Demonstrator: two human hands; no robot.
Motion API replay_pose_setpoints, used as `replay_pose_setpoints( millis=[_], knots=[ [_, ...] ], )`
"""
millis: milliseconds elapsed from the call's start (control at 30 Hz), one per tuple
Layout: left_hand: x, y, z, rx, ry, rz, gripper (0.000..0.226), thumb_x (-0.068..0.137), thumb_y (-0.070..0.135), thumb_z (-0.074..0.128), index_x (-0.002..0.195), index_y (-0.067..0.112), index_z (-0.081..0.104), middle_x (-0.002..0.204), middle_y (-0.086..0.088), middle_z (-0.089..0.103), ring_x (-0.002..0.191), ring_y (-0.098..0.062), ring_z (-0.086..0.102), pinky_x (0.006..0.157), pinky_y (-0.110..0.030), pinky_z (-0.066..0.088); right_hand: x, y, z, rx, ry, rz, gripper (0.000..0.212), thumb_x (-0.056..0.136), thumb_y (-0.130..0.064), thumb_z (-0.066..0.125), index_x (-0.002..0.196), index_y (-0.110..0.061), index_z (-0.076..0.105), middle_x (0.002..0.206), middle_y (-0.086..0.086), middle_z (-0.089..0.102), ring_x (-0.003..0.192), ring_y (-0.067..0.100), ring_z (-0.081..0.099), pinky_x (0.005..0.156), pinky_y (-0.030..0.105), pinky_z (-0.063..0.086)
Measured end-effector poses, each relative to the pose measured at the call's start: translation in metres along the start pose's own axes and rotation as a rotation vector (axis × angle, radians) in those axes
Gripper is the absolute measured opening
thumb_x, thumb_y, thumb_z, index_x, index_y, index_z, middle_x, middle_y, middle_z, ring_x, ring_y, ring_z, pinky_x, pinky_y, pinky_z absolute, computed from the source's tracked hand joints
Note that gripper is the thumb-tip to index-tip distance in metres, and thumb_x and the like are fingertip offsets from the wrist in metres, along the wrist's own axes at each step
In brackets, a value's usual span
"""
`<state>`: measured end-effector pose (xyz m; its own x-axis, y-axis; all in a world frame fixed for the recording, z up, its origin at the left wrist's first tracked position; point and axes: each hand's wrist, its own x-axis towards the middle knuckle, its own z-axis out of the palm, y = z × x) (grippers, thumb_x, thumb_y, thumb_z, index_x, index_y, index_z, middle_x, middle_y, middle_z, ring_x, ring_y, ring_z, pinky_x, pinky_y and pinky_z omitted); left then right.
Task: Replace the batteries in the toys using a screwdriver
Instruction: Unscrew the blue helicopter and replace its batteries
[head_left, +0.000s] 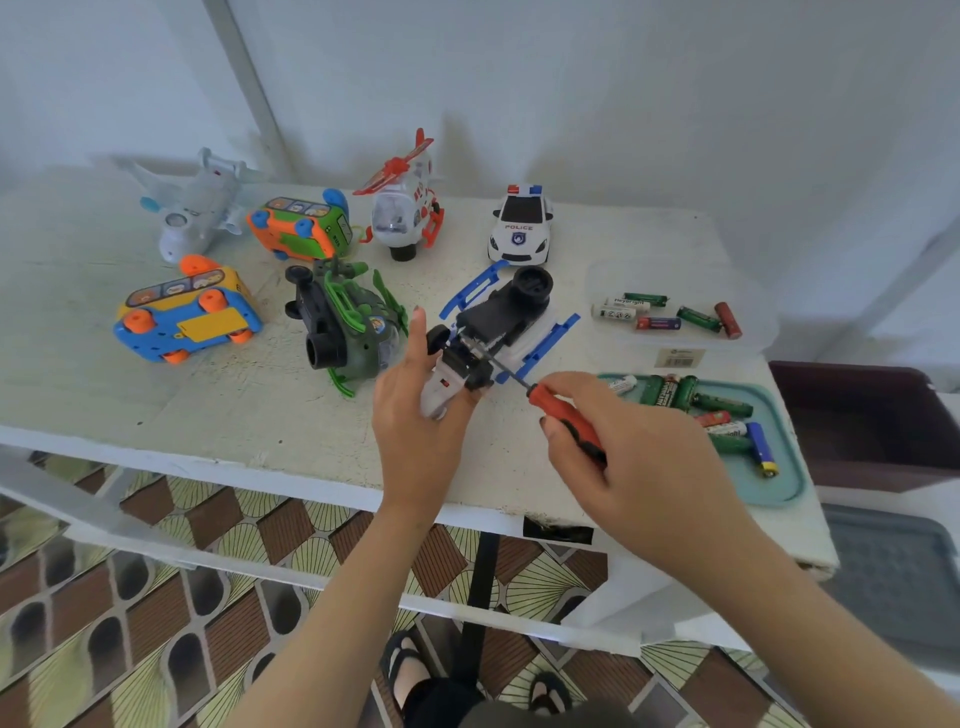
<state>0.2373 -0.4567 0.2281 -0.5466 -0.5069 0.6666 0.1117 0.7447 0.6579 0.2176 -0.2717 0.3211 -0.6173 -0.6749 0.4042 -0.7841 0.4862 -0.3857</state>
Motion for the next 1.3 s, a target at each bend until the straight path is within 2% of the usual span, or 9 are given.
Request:
replay_pose_setpoints(
  millis=[233,333,433,600,733,900,1033,1167,1300],
  knots=[
    [0.000,0.003,-0.001,0.013,-0.006,0.010,0.085,0.080,0.028,0.075,0.144,-0.006,0.032,0.095,0.004,0.053,0.090,-0.005,0.047,0.087,-0.001,0.033,0.012,0.014,-0.013,0.022,0.184,0.126,0.024,0.095,-0.030,0.047,0.111,-0.015,0.059,0.047,-0.018,0.035,0.036,-0.002,0.038,0.038,0.011,0.027],
    [-0.001,-0.003,0.000,0.043,-0.023,0.002,0.073,0.075,0.016,0.080,0.137,-0.006,0.048,0.097,0.004,0.056,0.091,-0.006,0.048,0.087,-0.002,0.033,0.018,0.025,-0.017,-0.003,0.200,0.142,0.020,0.096,-0.022,0.052,0.112,-0.012,0.061,0.052,-0.011,0.048,0.042,0.002,0.046,0.040,0.025,0.040],
    [0.001,-0.002,-0.001,0.018,-0.017,-0.054,0.042,0.077,0.028,0.077,0.112,0.010,0.064,0.095,0.010,0.057,0.090,-0.009,0.050,0.082,-0.002,0.034,0.020,0.031,-0.018,0.006,0.218,0.146,0.024,0.096,-0.025,0.052,0.114,-0.011,0.061,0.058,-0.004,0.055,0.044,0.009,0.049,0.044,0.035,0.047],
    [0.007,0.005,-0.006,0.026,0.004,-0.108,0.030,0.074,0.036,0.076,0.095,0.026,0.056,0.084,0.030,0.047,0.083,-0.001,0.044,0.068,-0.017,0.042,0.014,0.030,-0.013,0.085,0.191,0.091,0.034,0.094,-0.039,0.044,0.115,-0.018,0.060,0.057,-0.008,0.057,0.047,0.010,0.052,0.055,0.018,0.044],
    [0.013,0.006,-0.008,0.004,-0.014,-0.177,0.036,0.071,0.056,0.068,0.092,0.029,0.059,0.082,0.026,0.050,0.083,-0.005,0.049,0.068,-0.009,0.038,0.015,0.037,-0.007,0.064,0.173,0.125,0.039,0.092,-0.044,0.039,0.114,-0.021,0.061,0.055,-0.012,0.052,0.046,0.005,0.051,0.049,0.011,0.038],
    [0.013,0.009,-0.008,0.000,-0.024,-0.243,0.031,0.073,0.026,0.085,0.094,0.026,0.062,0.084,0.026,0.052,0.087,-0.016,0.054,0.071,-0.008,0.035,0.016,0.045,-0.011,0.076,0.170,0.204,0.029,0.097,-0.033,0.048,0.118,-0.017,0.061,0.068,-0.002,0.065,0.053,0.011,0.056,0.052,0.031,0.047],
    [0.014,0.008,-0.009,0.033,-0.044,-0.255,0.029,0.072,0.025,0.085,0.093,0.016,0.068,0.080,0.019,0.054,0.085,-0.016,0.053,0.069,-0.006,0.032,0.017,0.048,-0.013,0.080,0.190,0.236,0.030,0.096,-0.030,0.050,0.119,-0.015,0.062,0.075,0.002,0.067,0.057,0.016,0.058,0.058,0.038,0.052],
    [0.014,0.008,-0.009,0.032,-0.045,-0.262,0.028,0.072,0.025,0.085,0.094,0.018,0.068,0.082,0.012,0.057,0.089,-0.016,0.052,0.071,-0.005,0.032,0.014,0.050,-0.009,0.129,0.250,0.236,0.029,0.096,-0.034,0.049,0.114,-0.017,0.064,0.060,-0.011,0.055,0.052,0.007,0.052,0.049,0.015,0.039],
    [0.014,0.011,-0.009,0.017,-0.042,-0.245,0.029,0.073,0.024,0.085,0.094,0.022,0.066,0.082,0.020,0.053,0.089,-0.016,0.049,0.071,-0.003,0.030,0.009,0.047,-0.009,0.220,0.275,0.156,0.037,0.092,-0.041,0.041,0.111,-0.019,0.063,0.057,-0.003,0.056,0.057,0.014,0.051,0.048,0.021,0.038]
  ],
)
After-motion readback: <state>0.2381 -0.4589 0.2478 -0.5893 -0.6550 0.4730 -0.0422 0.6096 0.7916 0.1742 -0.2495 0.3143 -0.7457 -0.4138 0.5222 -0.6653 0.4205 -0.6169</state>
